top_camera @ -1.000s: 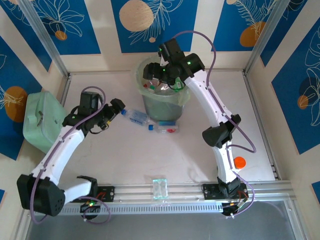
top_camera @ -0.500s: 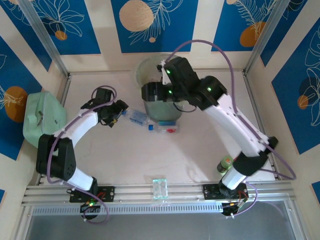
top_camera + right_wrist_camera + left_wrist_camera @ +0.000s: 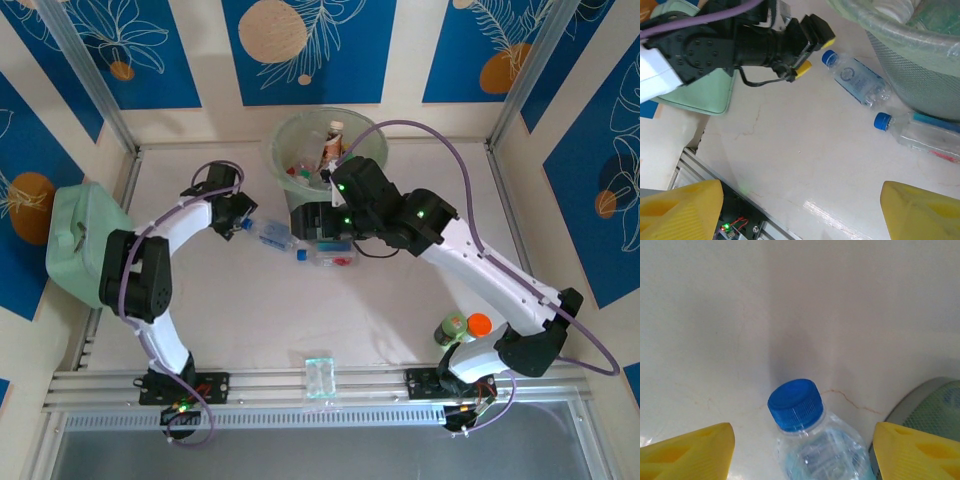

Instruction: Put the plastic bottles in the bin

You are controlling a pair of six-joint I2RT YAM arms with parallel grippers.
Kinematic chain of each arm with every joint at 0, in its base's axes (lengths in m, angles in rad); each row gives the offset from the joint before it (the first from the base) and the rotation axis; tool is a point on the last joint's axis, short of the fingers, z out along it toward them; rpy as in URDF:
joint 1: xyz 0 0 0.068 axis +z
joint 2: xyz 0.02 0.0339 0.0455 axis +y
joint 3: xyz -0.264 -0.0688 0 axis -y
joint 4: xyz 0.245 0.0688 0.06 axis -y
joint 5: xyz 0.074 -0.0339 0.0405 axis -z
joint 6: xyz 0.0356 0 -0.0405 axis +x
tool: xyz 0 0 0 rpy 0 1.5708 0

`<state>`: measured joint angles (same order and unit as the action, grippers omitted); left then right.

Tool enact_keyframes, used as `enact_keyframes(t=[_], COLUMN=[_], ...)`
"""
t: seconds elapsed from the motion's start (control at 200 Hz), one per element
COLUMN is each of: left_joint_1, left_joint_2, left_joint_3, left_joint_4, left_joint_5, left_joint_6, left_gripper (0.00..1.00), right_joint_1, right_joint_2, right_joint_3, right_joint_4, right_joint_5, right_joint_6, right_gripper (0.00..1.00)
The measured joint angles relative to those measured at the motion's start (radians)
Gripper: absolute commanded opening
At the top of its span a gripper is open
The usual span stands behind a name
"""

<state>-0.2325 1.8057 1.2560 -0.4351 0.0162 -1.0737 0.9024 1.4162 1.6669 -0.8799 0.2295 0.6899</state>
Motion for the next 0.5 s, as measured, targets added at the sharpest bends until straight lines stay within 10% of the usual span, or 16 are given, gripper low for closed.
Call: enact_keyframes(t=[0.5], left_joint_1=[-0.015], left_joint_2=[0.132], left_joint_3=[0.068], left_joint_4=[-0.011], left_joint_5=[0.002], left_joint_6=[-0.029], left_gripper=[0.60], right_joint_1=[0.033], right_joint_2=[-0.006], right_joint_3=[0.000], right_joint_4=[0.005], right_joint_5=[0.011], right_joint_6=[0.000], right_gripper=[0.83])
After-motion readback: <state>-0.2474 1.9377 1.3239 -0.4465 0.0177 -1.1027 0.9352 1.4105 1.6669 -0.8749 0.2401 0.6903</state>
